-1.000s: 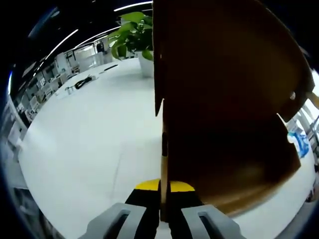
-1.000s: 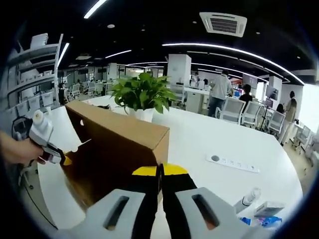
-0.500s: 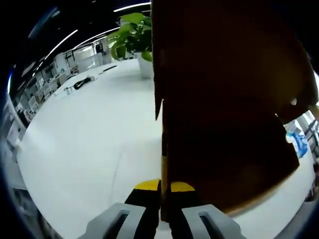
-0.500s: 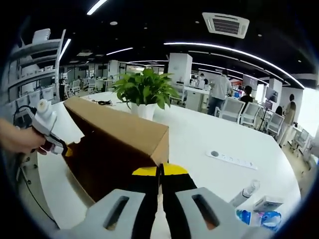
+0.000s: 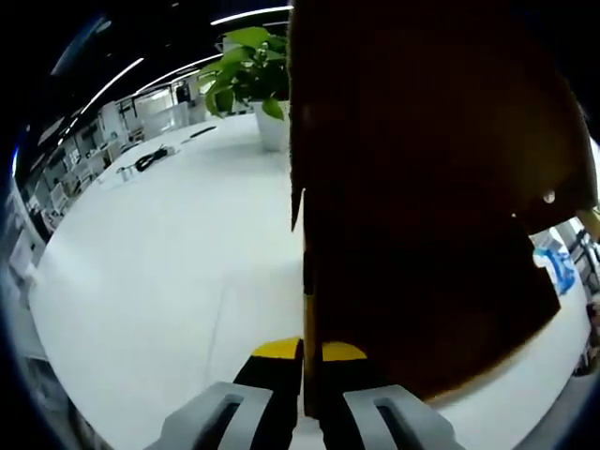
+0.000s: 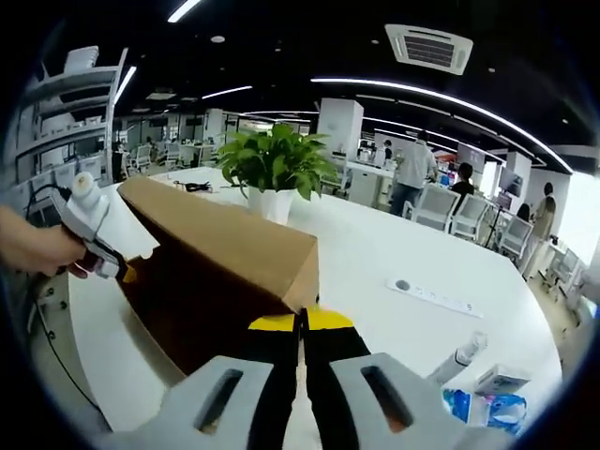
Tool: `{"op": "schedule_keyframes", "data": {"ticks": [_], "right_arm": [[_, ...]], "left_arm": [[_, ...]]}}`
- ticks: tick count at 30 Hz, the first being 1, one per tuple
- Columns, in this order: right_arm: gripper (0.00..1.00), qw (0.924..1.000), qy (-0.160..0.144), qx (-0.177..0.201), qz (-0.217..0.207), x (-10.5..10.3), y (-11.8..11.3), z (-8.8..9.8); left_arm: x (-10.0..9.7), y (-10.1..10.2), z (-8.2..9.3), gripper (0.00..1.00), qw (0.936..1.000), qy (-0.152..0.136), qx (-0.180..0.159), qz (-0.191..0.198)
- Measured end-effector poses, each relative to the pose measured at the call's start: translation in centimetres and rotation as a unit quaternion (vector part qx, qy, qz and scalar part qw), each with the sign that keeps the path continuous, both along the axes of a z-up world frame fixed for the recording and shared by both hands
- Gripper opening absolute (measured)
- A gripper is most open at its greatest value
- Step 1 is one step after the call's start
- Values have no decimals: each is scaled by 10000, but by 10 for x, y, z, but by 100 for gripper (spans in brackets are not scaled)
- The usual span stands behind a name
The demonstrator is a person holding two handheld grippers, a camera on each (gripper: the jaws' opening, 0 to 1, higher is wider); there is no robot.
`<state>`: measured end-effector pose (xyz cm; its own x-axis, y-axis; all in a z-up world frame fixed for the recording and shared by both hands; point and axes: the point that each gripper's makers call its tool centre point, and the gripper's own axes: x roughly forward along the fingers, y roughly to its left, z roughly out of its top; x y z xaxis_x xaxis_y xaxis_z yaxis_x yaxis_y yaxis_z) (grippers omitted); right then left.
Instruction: Operate the shoe box by opening the lid, removing the specified soft item, and placing it in the target area until the item is outside and the box remains undamaged.
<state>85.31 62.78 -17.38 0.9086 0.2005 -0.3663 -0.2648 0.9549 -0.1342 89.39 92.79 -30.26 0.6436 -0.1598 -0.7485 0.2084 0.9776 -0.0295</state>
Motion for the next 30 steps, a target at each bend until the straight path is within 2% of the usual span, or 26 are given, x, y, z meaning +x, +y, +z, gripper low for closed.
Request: {"op": "schedule_keyframes", "data": {"ticks": [7, 12, 18, 21, 23, 30], "right_arm": [[0, 10000, -31, -5, 1, -8, 0, -9], [0, 10000, 36, -89, -13, -11, 4, -20], [0, 9999, 106, -124, -13, -14, 4, -24], [0, 9998, 149, -145, -19, -14, 4, -28], [0, 9998, 152, -138, -29, -14, 4, -27], [0, 9997, 189, -167, -13, -13, 4, -28]], "left_arm": [[1, -1, 1, 4, 10000, -77, -11, -36], [3, -1, 1, 5, 9999, -119, -37, -44], [6, -2, 3, 6, 9995, -251, -48, -163], [8, -2, 6, 14, 9987, -380, 86, -334], [8, -4, 9, 21, 9983, -406, 39, -417], [-6, -5, 26, 29, 9958, -531, 101, -744]]}}
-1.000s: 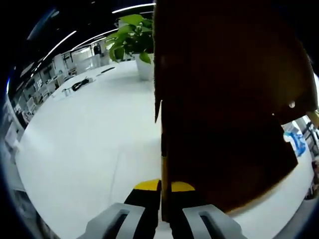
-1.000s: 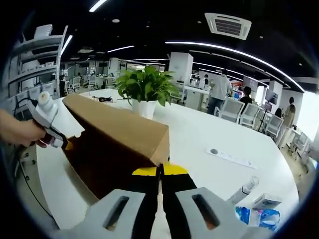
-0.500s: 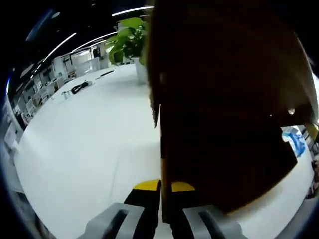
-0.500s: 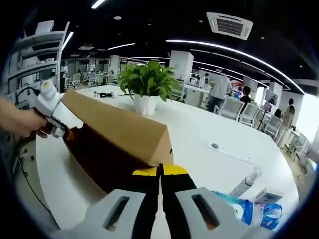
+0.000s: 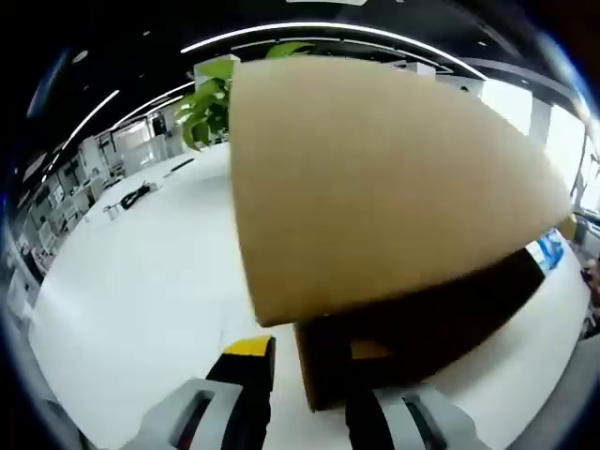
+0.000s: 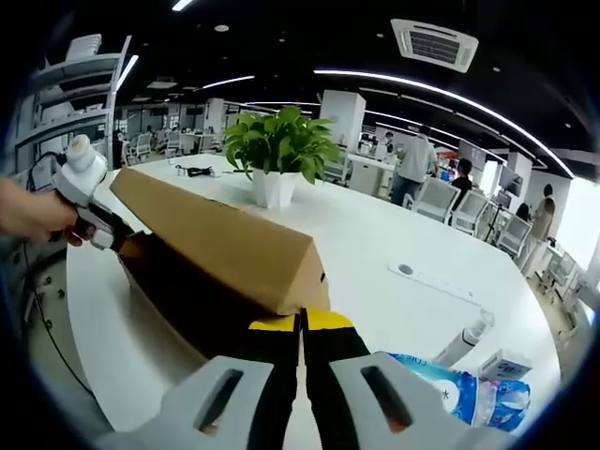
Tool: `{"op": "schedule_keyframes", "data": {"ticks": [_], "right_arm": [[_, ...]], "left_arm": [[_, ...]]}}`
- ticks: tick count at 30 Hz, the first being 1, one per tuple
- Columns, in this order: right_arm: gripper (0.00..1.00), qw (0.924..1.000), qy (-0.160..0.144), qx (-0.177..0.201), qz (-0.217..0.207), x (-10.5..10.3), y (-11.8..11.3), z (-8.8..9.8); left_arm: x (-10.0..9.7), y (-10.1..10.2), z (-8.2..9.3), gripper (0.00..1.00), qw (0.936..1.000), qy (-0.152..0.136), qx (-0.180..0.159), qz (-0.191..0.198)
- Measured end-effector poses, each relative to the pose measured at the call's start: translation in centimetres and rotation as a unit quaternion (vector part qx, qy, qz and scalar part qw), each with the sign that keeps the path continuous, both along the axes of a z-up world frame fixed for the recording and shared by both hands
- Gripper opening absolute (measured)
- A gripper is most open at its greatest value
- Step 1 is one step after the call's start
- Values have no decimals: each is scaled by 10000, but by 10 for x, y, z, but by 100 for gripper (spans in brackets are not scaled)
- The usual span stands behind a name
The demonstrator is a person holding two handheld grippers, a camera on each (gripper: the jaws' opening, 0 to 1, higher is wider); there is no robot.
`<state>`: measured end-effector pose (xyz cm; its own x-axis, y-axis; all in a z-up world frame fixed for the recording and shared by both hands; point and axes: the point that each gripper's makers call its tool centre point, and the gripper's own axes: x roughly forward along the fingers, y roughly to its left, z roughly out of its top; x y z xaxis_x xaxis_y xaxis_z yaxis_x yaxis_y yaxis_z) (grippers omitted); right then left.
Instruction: Operate the shoe box by opening the lid, removing the specified soft item, and placing it in the target area until the item is outside and the box remains undamaged.
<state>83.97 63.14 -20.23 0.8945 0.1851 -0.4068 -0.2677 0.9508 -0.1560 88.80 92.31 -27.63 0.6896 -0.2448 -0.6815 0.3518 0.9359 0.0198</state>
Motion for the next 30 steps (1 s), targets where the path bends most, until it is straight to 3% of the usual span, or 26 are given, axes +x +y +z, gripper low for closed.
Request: {"op": "schedule_keyframes", "data": {"ticks": [5, 11, 19, 30], "right_arm": [[0, 10000, 77, -19, 13, -2, 1, -7], [0, 9996, 278, -71, 50, -11, 2, -23], [0, 9982, 581, -83, 135, -20, 7, -48], [0, 9970, 739, -180, 156, -26, 6, -59]], "left_arm": [[-13, 1, 18, 30, 9996, -146, -76, -226], [-35, 5, 26, 29, 9991, -188, -98, -356], [-41, 13, 15, 29, 9995, -57, -81, -307], [-44, 15, 15, 28, 9995, -47, -53, -304]]}}
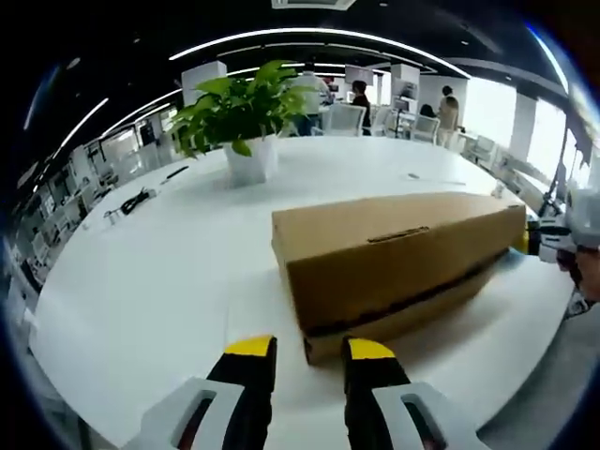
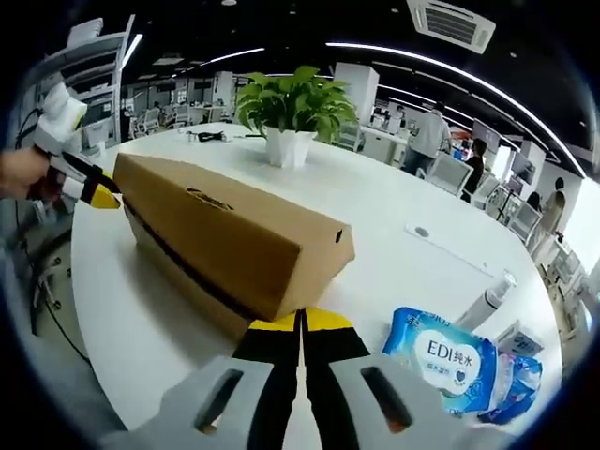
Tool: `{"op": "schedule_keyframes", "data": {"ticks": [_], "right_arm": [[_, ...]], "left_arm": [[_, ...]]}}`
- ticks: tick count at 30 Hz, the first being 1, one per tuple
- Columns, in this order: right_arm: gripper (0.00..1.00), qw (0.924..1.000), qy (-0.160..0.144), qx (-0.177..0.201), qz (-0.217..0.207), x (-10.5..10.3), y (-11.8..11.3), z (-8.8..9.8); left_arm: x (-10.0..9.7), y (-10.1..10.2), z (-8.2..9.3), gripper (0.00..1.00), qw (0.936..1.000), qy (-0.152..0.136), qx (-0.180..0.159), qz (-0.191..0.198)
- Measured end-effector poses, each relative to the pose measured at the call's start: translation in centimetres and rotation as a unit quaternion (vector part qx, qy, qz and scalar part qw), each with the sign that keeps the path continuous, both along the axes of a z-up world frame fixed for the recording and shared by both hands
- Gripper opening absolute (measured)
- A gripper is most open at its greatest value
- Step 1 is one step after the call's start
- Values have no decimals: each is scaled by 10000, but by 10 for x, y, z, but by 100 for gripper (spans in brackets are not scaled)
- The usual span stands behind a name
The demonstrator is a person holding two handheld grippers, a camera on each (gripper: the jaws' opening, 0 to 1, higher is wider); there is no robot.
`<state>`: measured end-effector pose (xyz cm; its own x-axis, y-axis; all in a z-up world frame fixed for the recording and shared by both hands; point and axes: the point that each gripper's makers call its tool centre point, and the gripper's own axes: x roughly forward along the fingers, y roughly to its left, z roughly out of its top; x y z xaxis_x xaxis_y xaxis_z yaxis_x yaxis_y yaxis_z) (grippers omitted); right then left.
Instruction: Operate the shoe box by opening the lid, removing the specified soft item, and placing it in the target area until the item is outside and the box remains undamaged.
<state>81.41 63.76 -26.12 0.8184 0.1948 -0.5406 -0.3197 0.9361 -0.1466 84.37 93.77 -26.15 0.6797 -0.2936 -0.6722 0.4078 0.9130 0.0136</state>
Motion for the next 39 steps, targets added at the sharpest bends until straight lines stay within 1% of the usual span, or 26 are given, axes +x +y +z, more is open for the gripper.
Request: {"op": "schedule_keyframes", "data": {"ticks": [3, 13, 18, 23, 28, 30, 35, 36, 37, 38, 39], "right_arm": [[0, 10000, 50, -28, 12, -2, -1, -7], [0, 9997, 248, -75, -6, -10, -3, -14], [5, 9993, 377, -62, -38, -16, -6, -19], [10, 9993, 359, -46, -32, -21, -7, -16], [11, 9994, 344, -22, -35, -22, -7, -15], [12, 9995, 314, -12, -37, -24, -7, -12], [12, 9996, 237, 115, -71, -26, -7, -2], [12, 9996, 235, 140, -76, -26, -7, -3], [15, 9995, 254, 196, -55, -27, -7, -4], [20, 9989, 319, 339, -98, -28, -5, -5], [24, 9987, 343, 361, -75, -29, -5, -7]], "left_arm": [[0, 1, -1, 28, 10000, 13, -19, 20], [-6, 0, -3, 28, 10000, 64, -34, 6], [-6, -1, -3, 28, 10000, 69, -36, -3], [-5, -3, 1, 28, 10000, 46, -76, -8], [-4, -3, 2, 28, 10000, 28, -89, -12], [-4, -2, 2, 28, 10000, 12, -67, -28], [-2, 0, 6, 28, 9999, -19, -139, -9], [-2, 0, 5, 29, 9999, -24, -150, -19], [-2, 0, 4, 31, 9998, -16, -177, -65], [-2, -2, 2, 33, 9997, -8, -220, -123], [-3, -4, -1, 35, 9994, 54, -289, -197]]}}
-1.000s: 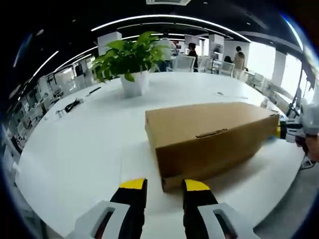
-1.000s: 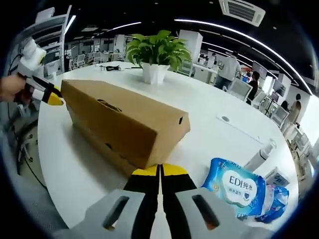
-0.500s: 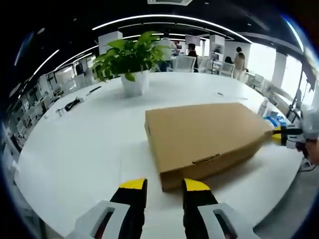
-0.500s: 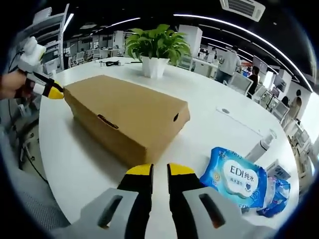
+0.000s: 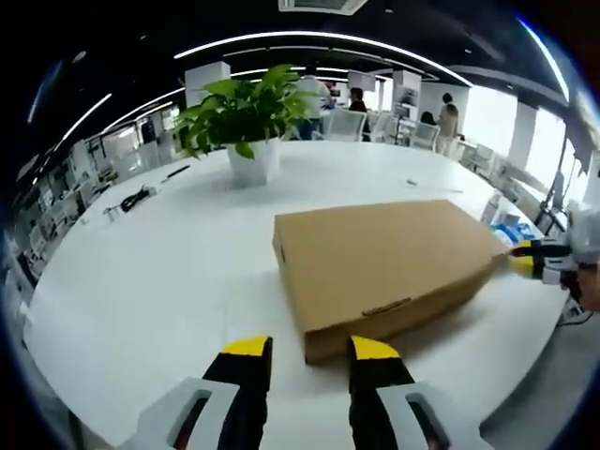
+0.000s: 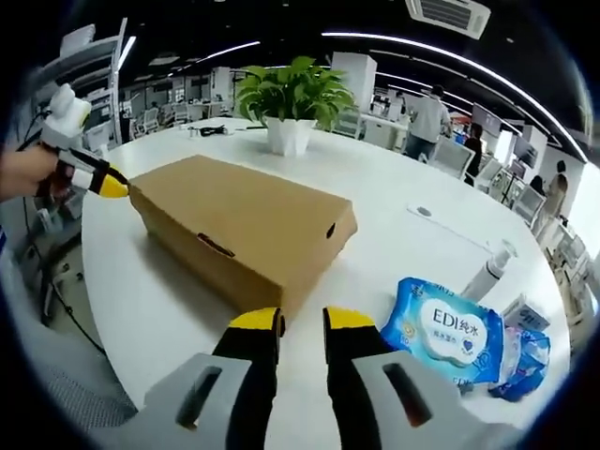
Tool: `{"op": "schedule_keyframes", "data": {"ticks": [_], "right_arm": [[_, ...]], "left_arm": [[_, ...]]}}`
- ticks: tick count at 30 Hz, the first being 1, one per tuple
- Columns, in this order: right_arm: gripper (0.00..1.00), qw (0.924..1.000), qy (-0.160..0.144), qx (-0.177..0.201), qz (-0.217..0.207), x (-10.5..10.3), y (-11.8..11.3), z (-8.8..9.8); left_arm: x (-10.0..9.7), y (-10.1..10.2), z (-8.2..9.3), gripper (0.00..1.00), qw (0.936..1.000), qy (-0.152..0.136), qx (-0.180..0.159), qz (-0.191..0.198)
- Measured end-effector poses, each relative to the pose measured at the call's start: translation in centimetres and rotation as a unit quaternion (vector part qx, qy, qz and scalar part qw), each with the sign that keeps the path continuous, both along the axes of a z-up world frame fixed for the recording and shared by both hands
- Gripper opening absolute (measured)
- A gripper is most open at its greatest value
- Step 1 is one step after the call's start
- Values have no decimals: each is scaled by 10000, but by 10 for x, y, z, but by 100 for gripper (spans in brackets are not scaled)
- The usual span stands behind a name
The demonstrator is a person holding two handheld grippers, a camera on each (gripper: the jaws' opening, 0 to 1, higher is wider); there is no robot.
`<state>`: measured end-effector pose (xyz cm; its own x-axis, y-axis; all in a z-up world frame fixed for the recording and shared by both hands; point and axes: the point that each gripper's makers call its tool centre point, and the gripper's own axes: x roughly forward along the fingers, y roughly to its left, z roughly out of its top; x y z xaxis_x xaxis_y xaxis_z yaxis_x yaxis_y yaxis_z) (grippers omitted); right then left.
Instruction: Operate the shoe box by opening the lid, removing the specified soft item, and placing it in the target area until the item is outside and the box remains undamaged.
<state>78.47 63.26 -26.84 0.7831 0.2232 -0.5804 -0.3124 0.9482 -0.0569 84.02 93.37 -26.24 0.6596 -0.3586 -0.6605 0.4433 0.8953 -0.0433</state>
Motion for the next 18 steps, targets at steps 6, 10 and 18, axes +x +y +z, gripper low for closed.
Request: {"op": "schedule_keyframes", "data": {"ticks": [6, 10, 18], "right_arm": [[31, 9998, 15, -6, 194, 0, 5, -1], [33, 9990, -113, 134, 413, 4, 15, 6], [29, 9984, -196, 142, 505, 15, 24, 12]], "left_arm": [[0, -8, -1, 40, 9990, 27, -241, -369], [2, -14, 5, 40, 9975, 32, -559, -441], [5, -20, 11, 39, 9966, -19, -621, -546]]}}
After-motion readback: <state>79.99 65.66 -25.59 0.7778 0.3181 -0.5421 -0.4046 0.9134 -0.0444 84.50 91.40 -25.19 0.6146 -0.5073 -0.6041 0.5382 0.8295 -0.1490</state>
